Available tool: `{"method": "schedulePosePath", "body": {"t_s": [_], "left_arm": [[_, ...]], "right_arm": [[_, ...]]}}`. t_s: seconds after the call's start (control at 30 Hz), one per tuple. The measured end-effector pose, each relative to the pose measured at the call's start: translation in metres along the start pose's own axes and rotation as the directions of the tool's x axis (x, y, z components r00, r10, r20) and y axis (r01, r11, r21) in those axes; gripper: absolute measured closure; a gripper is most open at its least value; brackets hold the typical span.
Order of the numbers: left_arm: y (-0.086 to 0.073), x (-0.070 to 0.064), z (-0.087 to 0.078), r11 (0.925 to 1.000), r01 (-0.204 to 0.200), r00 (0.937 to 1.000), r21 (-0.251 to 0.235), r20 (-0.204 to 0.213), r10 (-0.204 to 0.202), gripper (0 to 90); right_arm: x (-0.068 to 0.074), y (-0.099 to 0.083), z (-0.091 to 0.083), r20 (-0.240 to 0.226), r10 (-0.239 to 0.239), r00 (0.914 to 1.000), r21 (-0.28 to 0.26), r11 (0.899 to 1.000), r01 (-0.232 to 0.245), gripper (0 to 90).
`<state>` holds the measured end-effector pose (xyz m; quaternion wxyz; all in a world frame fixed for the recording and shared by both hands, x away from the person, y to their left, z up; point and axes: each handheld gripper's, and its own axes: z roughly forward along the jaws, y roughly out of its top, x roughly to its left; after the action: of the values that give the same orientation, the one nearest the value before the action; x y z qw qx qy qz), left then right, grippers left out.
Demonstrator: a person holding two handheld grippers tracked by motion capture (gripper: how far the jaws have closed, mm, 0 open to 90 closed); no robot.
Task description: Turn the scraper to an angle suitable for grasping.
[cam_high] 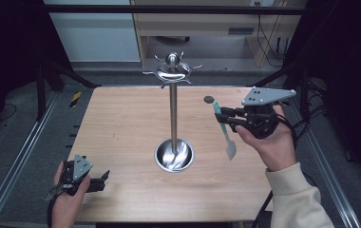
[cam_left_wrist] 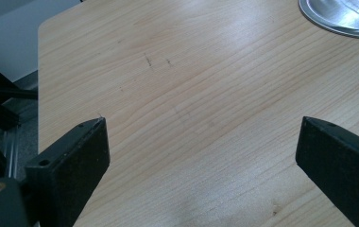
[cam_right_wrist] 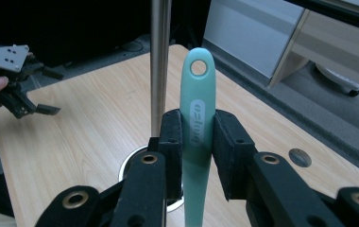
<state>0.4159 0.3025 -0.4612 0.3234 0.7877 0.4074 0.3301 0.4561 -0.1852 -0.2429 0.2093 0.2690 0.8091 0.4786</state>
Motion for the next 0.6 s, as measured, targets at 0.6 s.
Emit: {"method": "schedulePosePath", "body": {"t_s": [0.6], "left_arm": [[-0.001,-0.001,-0.001,1.0,0.003,1.0,-0.002,-0.003,-0.003,3.3]], "right_arm": [[0.007,0.022,-0.003,-0.002,0.007,1.0,-0.095,0.995,-0.007,74.4]]}}
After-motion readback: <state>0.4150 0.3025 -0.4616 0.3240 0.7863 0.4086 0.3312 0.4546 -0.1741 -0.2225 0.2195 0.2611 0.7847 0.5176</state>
